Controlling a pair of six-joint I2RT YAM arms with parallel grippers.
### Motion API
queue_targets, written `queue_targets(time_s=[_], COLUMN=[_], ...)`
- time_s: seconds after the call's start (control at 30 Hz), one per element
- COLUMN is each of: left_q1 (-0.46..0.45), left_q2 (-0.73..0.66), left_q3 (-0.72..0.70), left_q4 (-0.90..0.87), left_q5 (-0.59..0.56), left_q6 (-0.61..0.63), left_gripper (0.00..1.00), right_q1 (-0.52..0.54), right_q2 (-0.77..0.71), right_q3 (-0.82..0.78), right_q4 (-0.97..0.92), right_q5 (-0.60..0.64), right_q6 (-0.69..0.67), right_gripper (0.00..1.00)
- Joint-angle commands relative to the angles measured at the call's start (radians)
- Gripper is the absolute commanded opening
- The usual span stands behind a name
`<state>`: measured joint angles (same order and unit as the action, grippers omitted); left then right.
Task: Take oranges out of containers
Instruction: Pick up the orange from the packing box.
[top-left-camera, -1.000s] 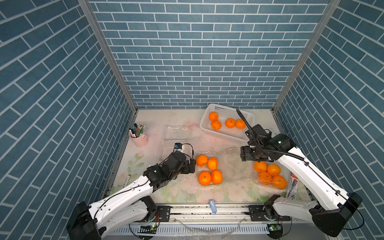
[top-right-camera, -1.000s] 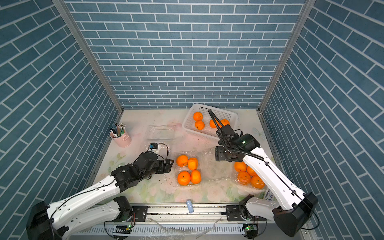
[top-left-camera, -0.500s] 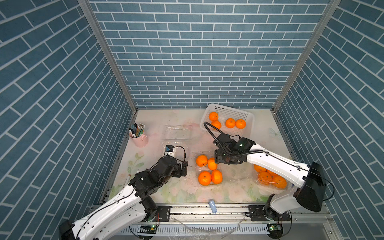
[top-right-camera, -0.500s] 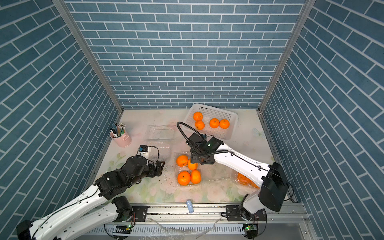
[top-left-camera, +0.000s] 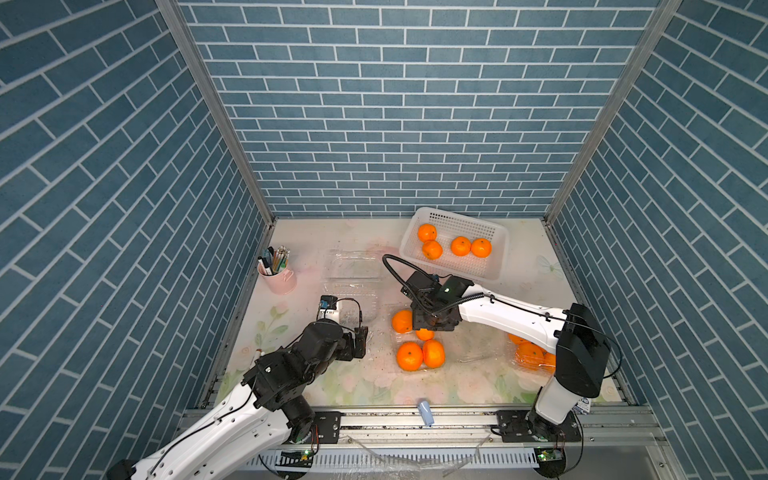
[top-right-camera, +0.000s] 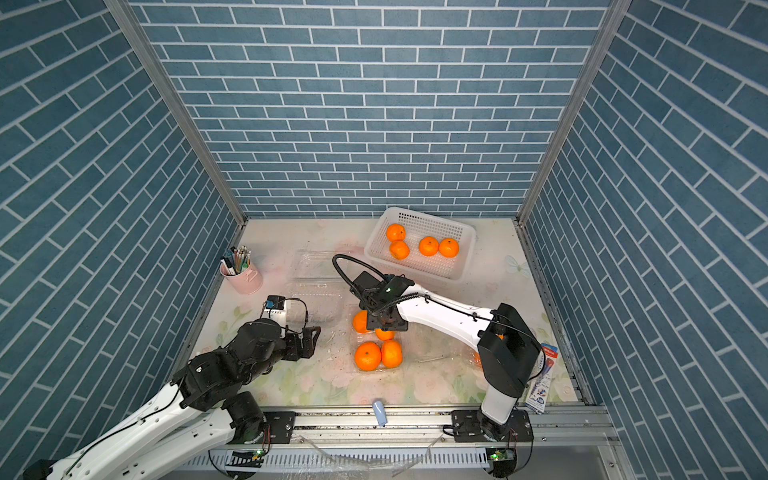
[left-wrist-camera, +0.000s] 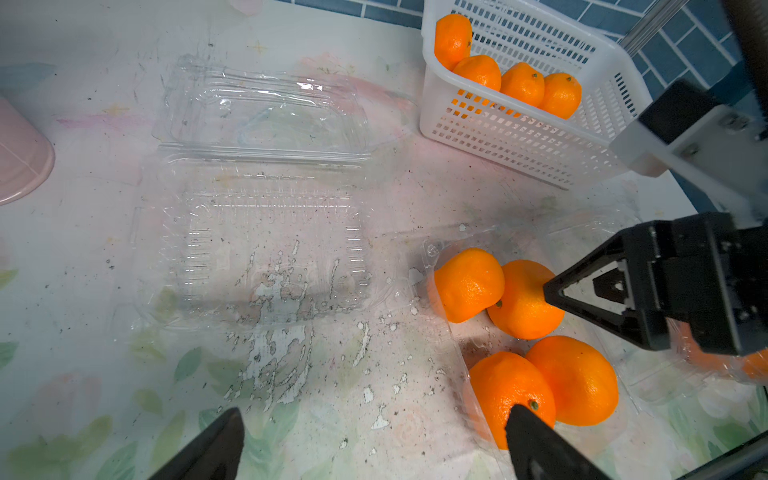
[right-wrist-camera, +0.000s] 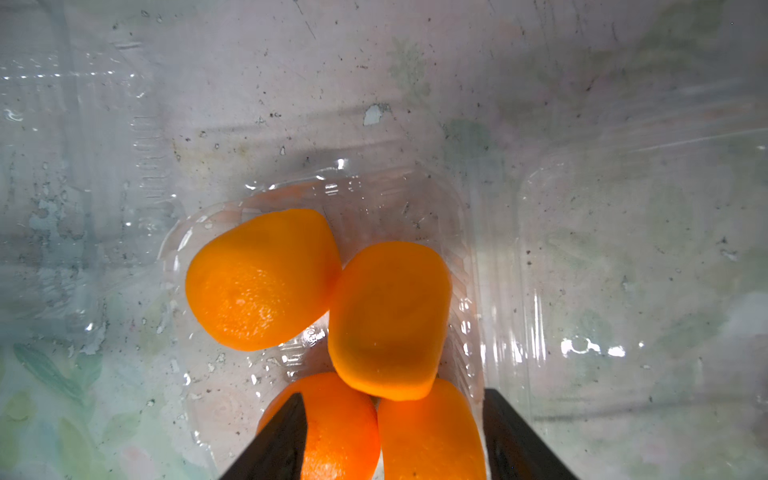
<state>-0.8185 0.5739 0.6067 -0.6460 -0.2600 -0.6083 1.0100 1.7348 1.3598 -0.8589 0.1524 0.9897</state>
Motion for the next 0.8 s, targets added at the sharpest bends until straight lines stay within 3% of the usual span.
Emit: queue_targets(time_s=[0.0, 0.77], left_q1=[0.005, 0.005], left_q2=[-0.017, 0.006], left_q3=[-0.014, -0.009], left_q4=[-0.039, -0.05], left_q5=[-0.032, -0.017], left_q6=[0.016, 0.011], left_gripper=[0.99, 0.99], right_q1=[0.004, -0.004], right_q2=[0.042, 0.141], right_q3=[0.032, 0.026], right_q4=[0.0, -0.01], right_q5=[-0.01, 0.031], right_q6=[0.001, -0.033], right_gripper=[0.67, 0.58])
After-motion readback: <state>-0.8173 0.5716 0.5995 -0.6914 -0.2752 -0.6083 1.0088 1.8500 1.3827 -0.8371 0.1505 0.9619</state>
